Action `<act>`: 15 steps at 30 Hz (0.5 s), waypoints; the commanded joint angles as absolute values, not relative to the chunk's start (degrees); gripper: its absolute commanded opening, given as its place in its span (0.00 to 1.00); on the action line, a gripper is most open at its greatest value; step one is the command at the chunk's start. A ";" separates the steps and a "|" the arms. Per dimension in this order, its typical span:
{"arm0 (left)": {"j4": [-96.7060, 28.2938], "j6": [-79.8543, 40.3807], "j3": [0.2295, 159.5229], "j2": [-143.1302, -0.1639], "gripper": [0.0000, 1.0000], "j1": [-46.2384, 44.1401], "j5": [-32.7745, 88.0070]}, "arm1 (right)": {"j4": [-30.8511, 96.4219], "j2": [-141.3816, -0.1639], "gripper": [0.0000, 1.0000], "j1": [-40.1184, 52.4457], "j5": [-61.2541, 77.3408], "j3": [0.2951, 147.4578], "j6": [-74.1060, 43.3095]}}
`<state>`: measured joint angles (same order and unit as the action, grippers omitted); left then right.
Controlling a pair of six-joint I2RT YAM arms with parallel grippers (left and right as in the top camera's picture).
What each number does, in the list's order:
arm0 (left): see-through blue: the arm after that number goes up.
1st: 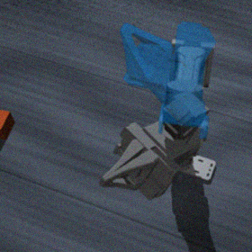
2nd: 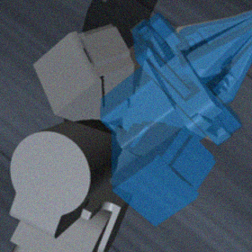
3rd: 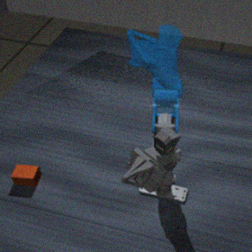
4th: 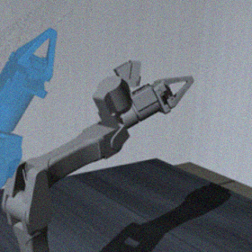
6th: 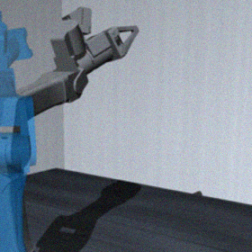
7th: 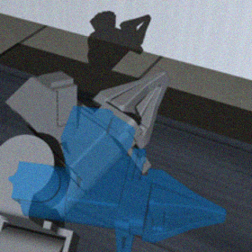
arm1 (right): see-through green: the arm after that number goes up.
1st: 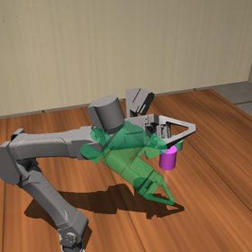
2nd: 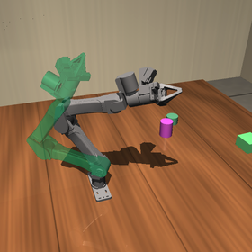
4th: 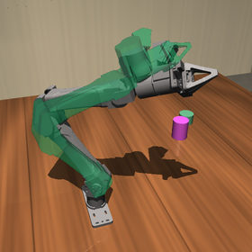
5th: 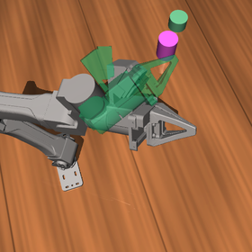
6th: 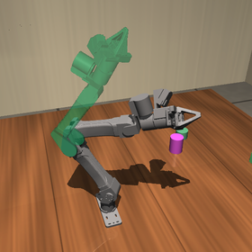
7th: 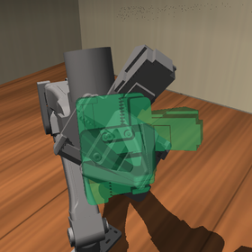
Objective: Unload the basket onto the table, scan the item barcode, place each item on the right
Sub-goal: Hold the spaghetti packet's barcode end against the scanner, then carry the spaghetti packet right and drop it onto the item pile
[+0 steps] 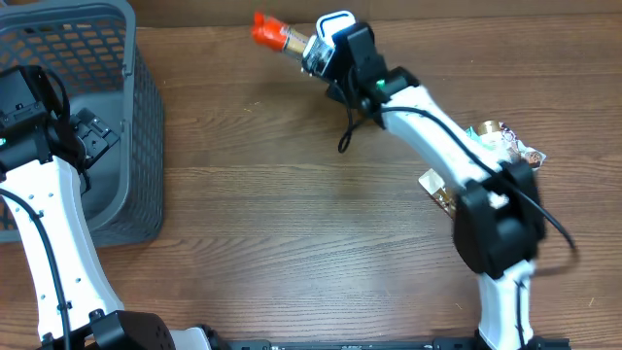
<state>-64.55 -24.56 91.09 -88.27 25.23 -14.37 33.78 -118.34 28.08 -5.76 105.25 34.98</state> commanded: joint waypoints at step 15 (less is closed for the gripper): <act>-64.51 -25.54 90.85 -88.40 0.99 25.10 -13.89 | 62.04 -86.32 0.04 6.42 9.96 108.07 -25.26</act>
<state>-64.51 -24.56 91.09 -88.27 25.23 -14.37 62.41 -89.17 12.64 10.20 106.50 -11.38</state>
